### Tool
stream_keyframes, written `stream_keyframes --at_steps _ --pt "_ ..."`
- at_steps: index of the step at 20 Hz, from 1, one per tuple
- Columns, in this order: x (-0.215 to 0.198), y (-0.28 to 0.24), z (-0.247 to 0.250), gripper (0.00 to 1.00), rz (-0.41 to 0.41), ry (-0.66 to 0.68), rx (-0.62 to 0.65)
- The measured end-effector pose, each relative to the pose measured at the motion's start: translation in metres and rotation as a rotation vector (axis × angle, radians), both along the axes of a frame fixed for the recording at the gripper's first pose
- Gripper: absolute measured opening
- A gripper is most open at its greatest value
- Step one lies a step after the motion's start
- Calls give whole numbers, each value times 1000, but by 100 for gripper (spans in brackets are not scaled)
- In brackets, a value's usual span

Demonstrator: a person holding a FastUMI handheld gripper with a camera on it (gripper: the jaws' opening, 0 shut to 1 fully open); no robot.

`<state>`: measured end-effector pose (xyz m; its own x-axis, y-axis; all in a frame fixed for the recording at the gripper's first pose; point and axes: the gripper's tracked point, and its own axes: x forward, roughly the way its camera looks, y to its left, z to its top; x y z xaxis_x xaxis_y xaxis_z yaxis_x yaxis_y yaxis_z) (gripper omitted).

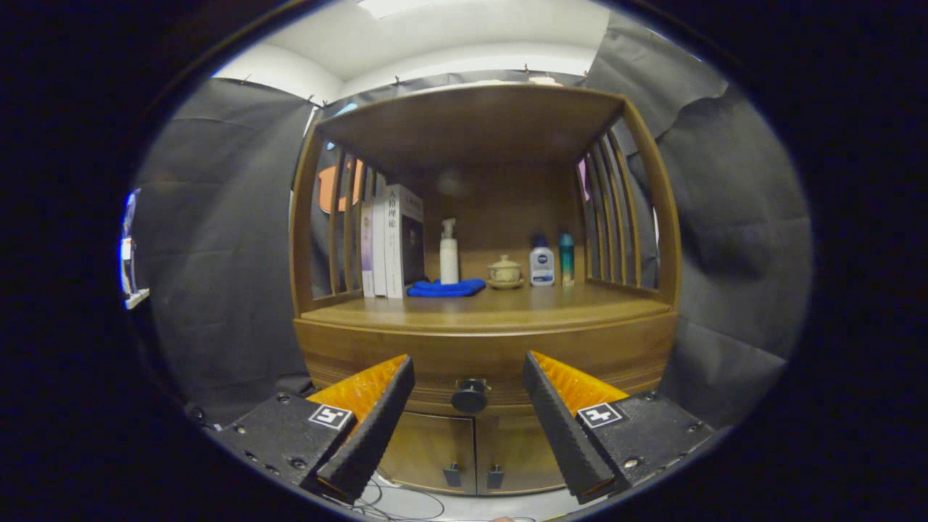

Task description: Pull open the drawer, take out the items inside it, and place them on the countertop above the cabinet.

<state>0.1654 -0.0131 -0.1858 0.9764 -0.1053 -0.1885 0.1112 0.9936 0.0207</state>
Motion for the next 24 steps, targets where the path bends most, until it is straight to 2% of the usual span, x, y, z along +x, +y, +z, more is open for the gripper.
stream_keyframes --at_steps 5,9,11,14,20,24 --pt "45 -14 -48 90 -49 45 29" --pt "67 -12 -70 74 -71 55 25" --pt "68 -9 -83 65 -91 86 23" --pt "69 -13 -81 52 -128 64 2" --pt "66 -12 -82 42 -129 117 37" --pt "46 -11 -79 36 -127 148 36"
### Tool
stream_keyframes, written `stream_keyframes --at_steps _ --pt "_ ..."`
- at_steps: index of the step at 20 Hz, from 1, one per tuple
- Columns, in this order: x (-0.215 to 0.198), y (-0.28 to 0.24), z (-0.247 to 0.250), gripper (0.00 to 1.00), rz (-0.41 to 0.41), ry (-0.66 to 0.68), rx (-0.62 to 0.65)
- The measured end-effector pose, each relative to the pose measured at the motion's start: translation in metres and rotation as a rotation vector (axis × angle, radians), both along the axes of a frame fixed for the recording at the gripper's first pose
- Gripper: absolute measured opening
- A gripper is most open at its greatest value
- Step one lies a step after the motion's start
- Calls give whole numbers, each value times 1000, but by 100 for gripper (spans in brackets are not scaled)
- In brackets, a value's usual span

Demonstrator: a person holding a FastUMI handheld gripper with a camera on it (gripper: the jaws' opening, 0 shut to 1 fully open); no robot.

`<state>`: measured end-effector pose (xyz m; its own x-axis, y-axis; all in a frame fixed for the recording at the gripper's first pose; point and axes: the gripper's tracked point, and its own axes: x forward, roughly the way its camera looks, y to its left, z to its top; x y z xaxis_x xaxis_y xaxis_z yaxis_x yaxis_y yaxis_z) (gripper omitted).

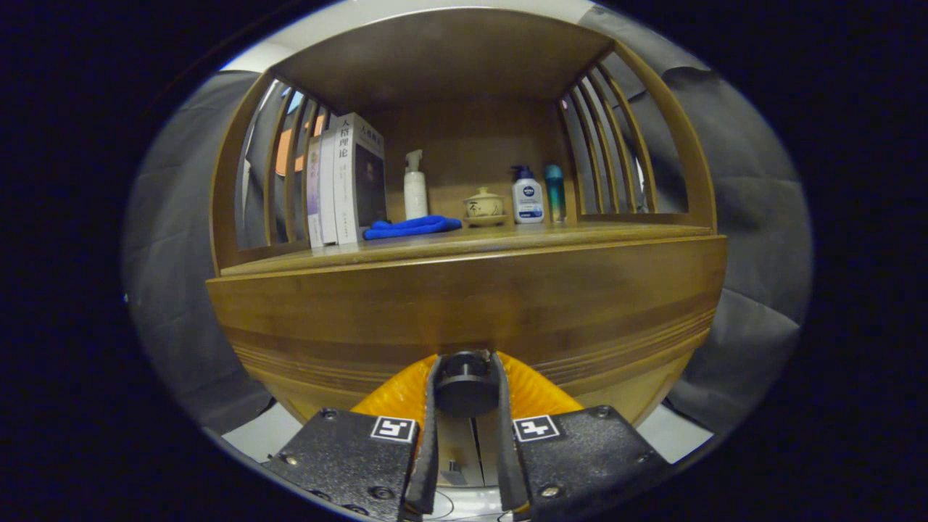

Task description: Pull open the drawer, take out the items inside it, and place them on the countertop above the cabinet.

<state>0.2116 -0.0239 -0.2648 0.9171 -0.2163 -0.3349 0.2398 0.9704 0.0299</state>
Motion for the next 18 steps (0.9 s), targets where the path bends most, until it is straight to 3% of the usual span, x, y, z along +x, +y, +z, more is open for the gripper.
stream_keyframes --at_steps 18 --pt "-174 39 3 35 101 64 1"
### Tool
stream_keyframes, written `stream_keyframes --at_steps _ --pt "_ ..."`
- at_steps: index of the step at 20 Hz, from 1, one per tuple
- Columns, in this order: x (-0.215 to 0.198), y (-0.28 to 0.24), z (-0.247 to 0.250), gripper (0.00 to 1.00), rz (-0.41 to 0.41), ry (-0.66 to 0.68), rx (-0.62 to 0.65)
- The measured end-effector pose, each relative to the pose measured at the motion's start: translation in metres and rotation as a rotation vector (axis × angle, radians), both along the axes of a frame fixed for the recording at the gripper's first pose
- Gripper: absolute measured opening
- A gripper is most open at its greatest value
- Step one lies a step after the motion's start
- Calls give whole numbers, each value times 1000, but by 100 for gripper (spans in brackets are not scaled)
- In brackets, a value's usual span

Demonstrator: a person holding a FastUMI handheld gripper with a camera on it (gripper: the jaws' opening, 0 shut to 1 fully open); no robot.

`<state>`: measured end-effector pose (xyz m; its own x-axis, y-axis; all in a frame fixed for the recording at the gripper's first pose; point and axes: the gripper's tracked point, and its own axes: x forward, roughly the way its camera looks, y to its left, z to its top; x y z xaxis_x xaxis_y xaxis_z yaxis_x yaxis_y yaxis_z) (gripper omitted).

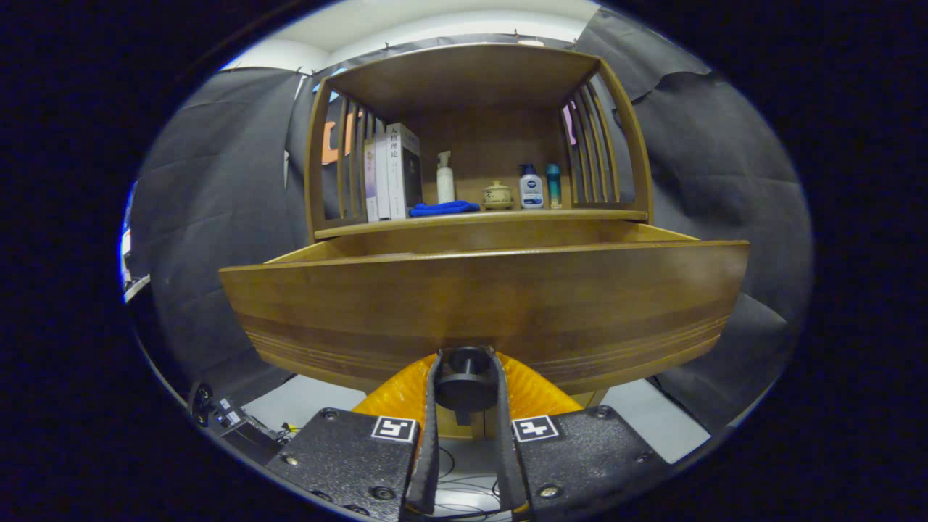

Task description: Pull open the drawer, take out the items inside it, and place them on the countertop above the cabinet.

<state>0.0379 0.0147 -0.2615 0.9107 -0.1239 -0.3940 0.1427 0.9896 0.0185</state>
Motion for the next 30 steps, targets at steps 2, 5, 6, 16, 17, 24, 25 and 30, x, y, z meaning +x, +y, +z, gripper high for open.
stream_keyframes --at_steps 2,5,6,16,17,24,25,30 --pt "-16 5 -1 35 12 7 4" --pt "-35 10 -4 35 21 29 31" --pt "-39 11 -5 35 24 30 28" --pt "-60 50 59 86 235 163 53" --pt "-63 53 69 95 252 171 52" --pt "-18 43 118 98 232 293 127" --pt "-7 37 115 98 214 331 121" --pt "37 20 92 97 144 543 161"
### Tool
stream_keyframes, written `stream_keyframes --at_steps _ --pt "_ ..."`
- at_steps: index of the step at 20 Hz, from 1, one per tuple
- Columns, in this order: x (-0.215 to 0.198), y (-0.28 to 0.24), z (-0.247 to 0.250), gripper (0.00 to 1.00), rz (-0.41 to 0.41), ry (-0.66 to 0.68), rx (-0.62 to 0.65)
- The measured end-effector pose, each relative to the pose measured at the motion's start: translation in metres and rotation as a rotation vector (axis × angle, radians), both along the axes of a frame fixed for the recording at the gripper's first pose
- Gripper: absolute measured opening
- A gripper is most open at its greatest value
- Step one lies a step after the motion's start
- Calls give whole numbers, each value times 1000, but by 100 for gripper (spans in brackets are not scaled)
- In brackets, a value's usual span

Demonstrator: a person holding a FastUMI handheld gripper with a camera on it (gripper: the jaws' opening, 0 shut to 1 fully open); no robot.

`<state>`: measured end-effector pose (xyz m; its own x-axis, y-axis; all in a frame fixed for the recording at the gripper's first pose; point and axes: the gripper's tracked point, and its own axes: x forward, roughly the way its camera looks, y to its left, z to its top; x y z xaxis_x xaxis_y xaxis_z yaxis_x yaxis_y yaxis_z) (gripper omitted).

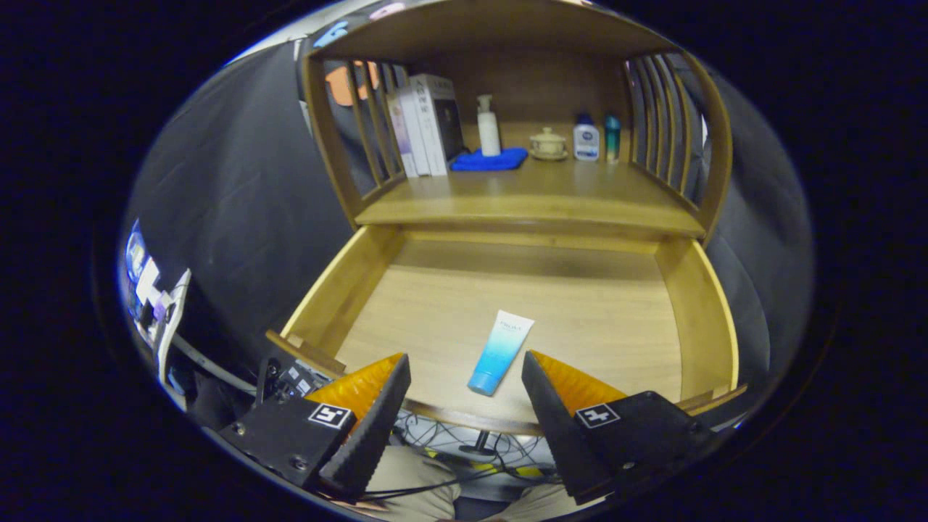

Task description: Pull open the drawer, take out the items inside it, and place them on the countertop above the cabinet.

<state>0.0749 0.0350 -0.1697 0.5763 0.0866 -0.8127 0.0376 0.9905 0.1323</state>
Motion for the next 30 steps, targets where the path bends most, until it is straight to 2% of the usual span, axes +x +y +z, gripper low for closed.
stream_keyframes --at_steps 5,11,16,19,22,23,26,28,30 --pt "26 -1 -35 97 -93 247 71" --pt "39 -8 -79 94 -184 466 13" --pt "39 -9 -103 91 -159 591 -52" --pt "37 -16 -113 88 -159 633 -111" --pt "36 -27 -114 70 -170 615 -153" --pt "36 -30 -115 67 -185 608 -154" --pt "35 -33 -115 51 -213 586 -125" --pt "37 -31 -103 50 -221 561 -119" --pt "39 -29 -88 49 -194 523 -130"
